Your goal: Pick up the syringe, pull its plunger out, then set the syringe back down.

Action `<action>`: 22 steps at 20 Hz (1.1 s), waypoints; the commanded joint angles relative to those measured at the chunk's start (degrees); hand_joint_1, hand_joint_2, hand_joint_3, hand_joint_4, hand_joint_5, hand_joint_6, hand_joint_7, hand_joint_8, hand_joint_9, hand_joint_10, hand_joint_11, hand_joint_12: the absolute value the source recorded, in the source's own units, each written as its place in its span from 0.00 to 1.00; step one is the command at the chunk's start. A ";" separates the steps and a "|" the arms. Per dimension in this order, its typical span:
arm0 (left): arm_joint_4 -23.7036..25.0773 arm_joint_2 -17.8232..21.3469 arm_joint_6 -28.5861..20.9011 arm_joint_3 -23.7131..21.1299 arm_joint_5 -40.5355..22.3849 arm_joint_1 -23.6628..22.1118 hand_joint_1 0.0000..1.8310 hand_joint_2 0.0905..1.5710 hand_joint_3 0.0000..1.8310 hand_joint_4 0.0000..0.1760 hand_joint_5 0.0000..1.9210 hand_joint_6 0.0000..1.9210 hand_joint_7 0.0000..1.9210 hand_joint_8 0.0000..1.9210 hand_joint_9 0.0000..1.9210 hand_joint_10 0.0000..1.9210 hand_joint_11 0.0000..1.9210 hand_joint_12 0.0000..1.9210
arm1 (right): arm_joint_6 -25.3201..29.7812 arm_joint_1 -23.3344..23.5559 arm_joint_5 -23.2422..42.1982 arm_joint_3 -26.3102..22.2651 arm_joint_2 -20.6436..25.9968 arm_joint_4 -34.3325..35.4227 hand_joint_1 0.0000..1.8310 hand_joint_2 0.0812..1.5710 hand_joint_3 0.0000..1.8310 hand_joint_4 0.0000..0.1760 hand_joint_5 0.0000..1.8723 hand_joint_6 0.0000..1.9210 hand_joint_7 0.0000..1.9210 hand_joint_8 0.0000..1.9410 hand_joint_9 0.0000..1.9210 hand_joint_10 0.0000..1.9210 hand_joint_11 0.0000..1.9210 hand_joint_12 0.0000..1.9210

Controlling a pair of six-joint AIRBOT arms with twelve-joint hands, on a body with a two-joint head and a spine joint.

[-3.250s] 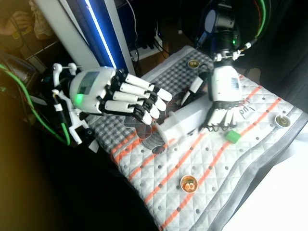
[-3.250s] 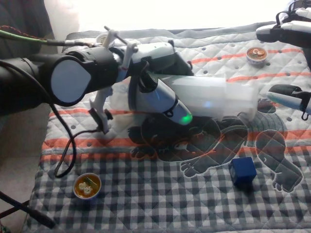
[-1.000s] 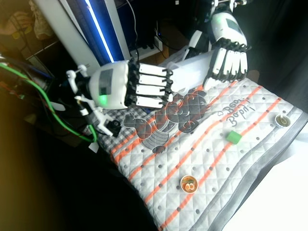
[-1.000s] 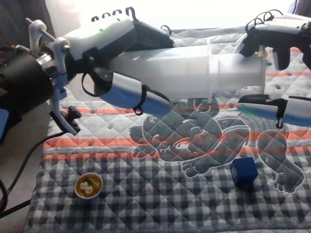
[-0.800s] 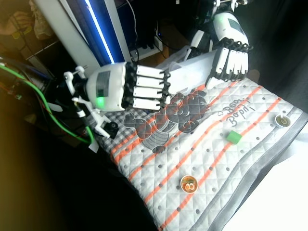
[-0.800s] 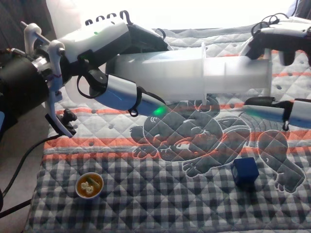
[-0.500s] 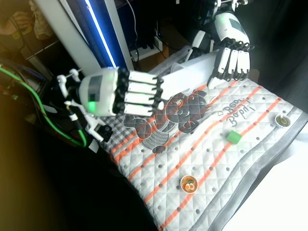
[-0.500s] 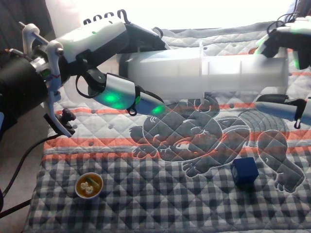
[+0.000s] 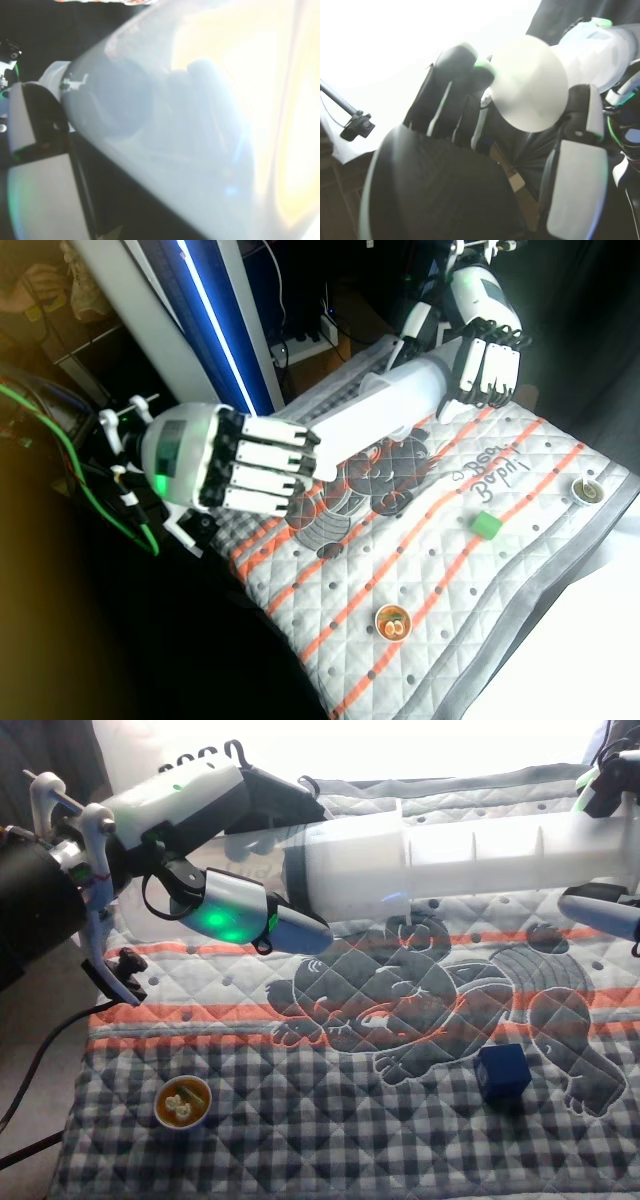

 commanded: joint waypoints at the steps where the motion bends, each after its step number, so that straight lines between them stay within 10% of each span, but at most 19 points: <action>1: -2.54 1.22 -1.62 0.89 9.66 -0.41 0.65 0.80 0.00 0.00 0.43 0.54 0.28 0.94 0.22 0.99 0.23 1.00 | -0.78 -0.01 8.20 0.72 0.98 5.03 0.66 0.79 0.00 0.00 0.38 0.62 0.40 0.83 0.40 0.96 0.40 1.00; 6: -2.91 1.20 -1.63 0.97 10.15 -0.41 0.65 0.80 0.00 0.00 0.43 0.54 0.28 0.93 0.23 1.00 0.26 1.00 | -0.78 -0.07 8.19 0.64 0.98 4.33 0.65 0.80 0.00 0.00 0.38 0.66 0.38 0.84 0.38 0.97 0.40 1.00; 18: -4.69 0.46 -1.67 1.60 10.94 0.01 0.65 0.80 0.00 0.00 0.44 0.52 0.29 0.92 0.24 0.92 0.23 1.00 | -0.78 -0.09 8.14 -0.40 0.98 -1.65 0.66 0.72 0.00 0.04 0.46 0.61 0.49 0.56 0.39 0.61 0.33 0.83; 19: -4.79 0.43 -1.67 1.61 10.97 0.09 0.65 0.79 0.00 0.00 0.46 0.52 0.29 0.90 0.24 0.88 0.21 1.00 | -0.78 -0.07 8.15 -0.50 0.98 -2.14 0.66 0.63 0.00 0.00 0.34 0.31 0.38 0.23 0.35 0.31 0.21 0.61; 22: -4.92 0.14 -1.67 1.76 10.97 0.20 0.65 0.80 0.00 0.00 0.42 0.53 0.30 0.94 0.30 0.98 0.32 1.00 | -0.78 0.00 8.16 -0.62 0.98 -2.76 0.65 0.54 0.00 0.00 0.30 0.07 0.29 0.02 0.27 0.09 0.05 0.59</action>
